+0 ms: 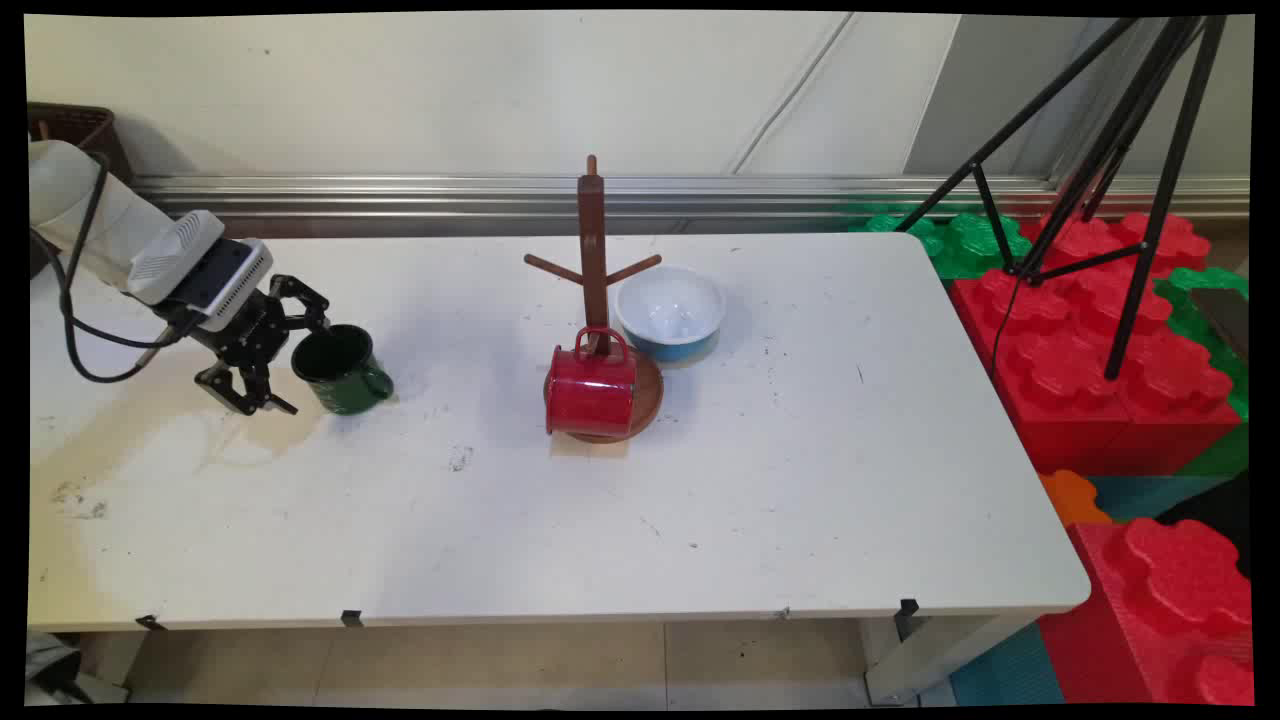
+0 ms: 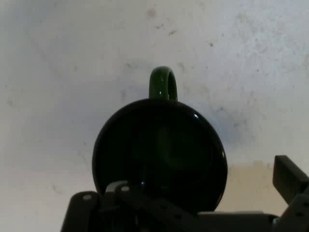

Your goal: Pick up the red mug from the rack

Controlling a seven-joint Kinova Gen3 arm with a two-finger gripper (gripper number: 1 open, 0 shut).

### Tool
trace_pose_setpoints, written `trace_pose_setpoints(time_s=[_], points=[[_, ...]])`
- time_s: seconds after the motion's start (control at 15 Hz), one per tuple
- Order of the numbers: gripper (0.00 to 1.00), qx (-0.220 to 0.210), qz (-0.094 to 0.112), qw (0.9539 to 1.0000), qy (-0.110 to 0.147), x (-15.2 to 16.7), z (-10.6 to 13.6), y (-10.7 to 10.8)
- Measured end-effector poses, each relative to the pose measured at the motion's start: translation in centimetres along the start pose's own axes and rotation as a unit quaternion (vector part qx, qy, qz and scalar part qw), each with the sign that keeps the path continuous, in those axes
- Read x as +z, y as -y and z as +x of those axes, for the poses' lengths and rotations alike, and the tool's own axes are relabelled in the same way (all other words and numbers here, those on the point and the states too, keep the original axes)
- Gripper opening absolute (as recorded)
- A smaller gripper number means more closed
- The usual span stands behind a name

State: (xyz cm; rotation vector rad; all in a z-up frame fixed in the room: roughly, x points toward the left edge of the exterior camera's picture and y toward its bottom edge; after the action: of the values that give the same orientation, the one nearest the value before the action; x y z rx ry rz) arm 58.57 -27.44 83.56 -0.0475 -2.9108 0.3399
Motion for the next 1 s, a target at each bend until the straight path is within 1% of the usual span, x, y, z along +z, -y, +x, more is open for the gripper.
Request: trace_pose_setpoints(time_s=[0.33,0.67,1.0], points=[[1.0,-0.007,0.0,0.9999,-0.01,-1.3,0.2,-0.2],[1.0,-0.019,-0.004,0.9995,-0.026,-3.4,0.5,-0.9],[1.0,-0.038,-0.011,0.9979,-0.051,-5.4,1.1,-1.9]])
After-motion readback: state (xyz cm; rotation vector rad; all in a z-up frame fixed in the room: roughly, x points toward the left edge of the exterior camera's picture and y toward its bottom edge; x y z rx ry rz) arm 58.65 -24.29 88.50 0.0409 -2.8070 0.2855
